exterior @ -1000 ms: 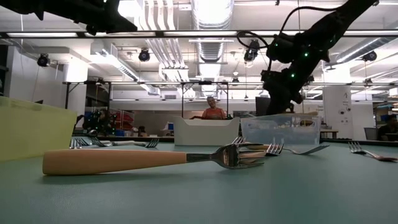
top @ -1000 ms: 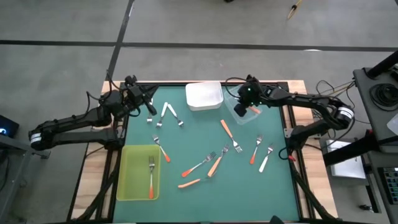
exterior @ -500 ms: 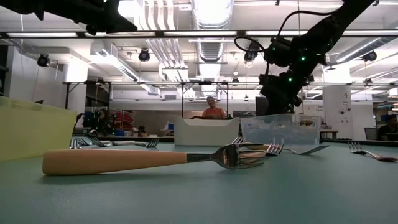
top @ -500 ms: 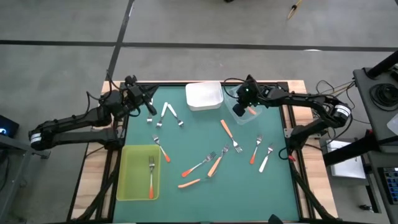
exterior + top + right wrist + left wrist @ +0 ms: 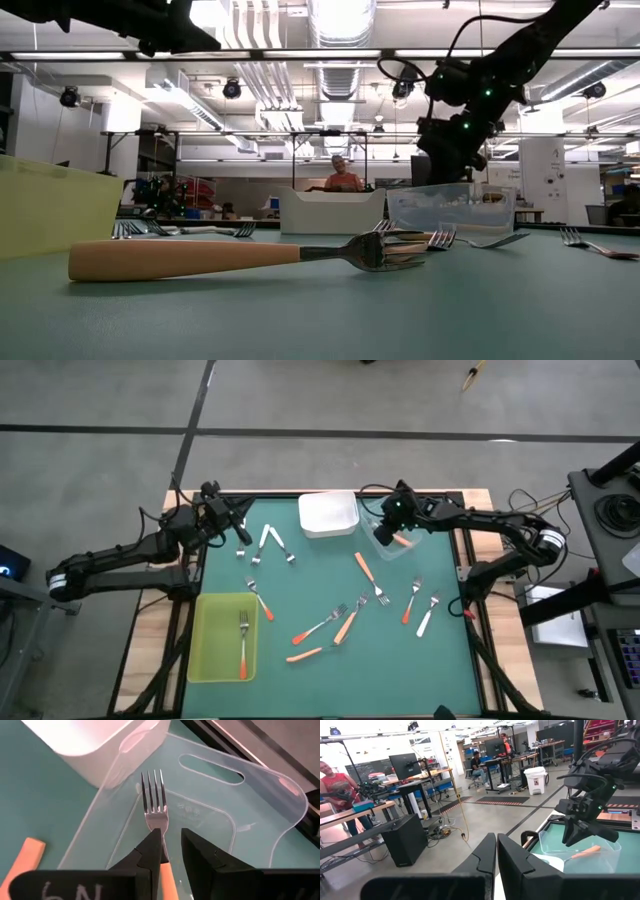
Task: Sort silverware by color (type)
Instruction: Adjust the transparent bin
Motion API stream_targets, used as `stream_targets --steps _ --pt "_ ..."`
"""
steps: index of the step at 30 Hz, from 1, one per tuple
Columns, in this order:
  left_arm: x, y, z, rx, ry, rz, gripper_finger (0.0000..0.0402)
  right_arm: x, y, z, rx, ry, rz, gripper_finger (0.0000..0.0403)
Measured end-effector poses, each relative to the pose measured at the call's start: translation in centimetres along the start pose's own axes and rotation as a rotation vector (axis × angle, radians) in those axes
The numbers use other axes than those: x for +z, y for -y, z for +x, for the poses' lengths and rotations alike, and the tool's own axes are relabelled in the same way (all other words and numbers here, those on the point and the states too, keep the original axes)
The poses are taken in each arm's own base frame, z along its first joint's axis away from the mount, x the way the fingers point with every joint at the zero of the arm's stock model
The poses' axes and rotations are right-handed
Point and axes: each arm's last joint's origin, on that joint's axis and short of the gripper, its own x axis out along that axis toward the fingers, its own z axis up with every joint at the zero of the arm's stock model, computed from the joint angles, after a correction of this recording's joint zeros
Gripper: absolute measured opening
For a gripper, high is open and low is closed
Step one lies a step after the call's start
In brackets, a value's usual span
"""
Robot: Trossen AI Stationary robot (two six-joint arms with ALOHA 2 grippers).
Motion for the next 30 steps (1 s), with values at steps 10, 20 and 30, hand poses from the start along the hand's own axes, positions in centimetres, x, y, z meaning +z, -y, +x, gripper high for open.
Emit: stream_targets --steps 10,20,30 --pt "0.0 0.0 0.0 0.0 0.0 0.0 0.0 2.6 0.6 -1.1 -0.184 0.037 0.16 0.0043" --pt "0.0 0.0 0.0 0.0 0.0 0.0 0.0 4.5 1.9 1.2 -0.259 -0.219 0.122 0.0009" --pt "0.0 0.0 0.0 0.0 -0.002 0.001 0.0 5.7 3.3 3.6 -0.333 -0.335 0.129 0.0009"
